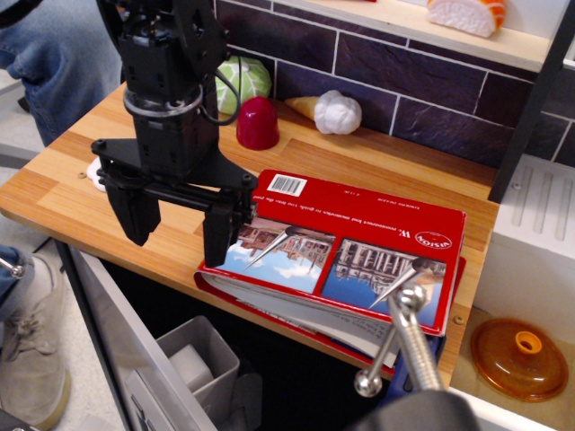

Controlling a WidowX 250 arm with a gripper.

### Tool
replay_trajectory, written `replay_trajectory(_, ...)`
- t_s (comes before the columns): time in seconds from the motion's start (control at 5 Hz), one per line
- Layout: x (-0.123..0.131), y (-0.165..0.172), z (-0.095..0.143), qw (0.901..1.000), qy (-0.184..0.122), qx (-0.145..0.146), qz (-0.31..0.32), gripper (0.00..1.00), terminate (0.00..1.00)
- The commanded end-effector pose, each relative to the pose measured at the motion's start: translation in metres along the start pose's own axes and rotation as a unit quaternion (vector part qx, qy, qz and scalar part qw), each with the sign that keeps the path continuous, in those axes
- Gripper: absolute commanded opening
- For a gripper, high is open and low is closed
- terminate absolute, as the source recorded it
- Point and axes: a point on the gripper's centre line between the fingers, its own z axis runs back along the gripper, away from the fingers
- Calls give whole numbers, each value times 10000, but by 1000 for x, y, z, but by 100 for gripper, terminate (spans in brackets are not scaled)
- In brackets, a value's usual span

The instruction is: Open book

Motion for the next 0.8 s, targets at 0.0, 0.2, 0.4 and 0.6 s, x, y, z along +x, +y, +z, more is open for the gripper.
replay_trajectory(0.0,0,0,0,10000,0,0,0,100,0)
replay_trajectory(0.2,11,-15,15,9995,-307,-72,46,100,0)
replay_trajectory(0.4,18,-42,26,9989,-313,-251,237,100,0)
replay_trajectory(0.6,29,-79,27,9970,-611,-107,453,100,0)
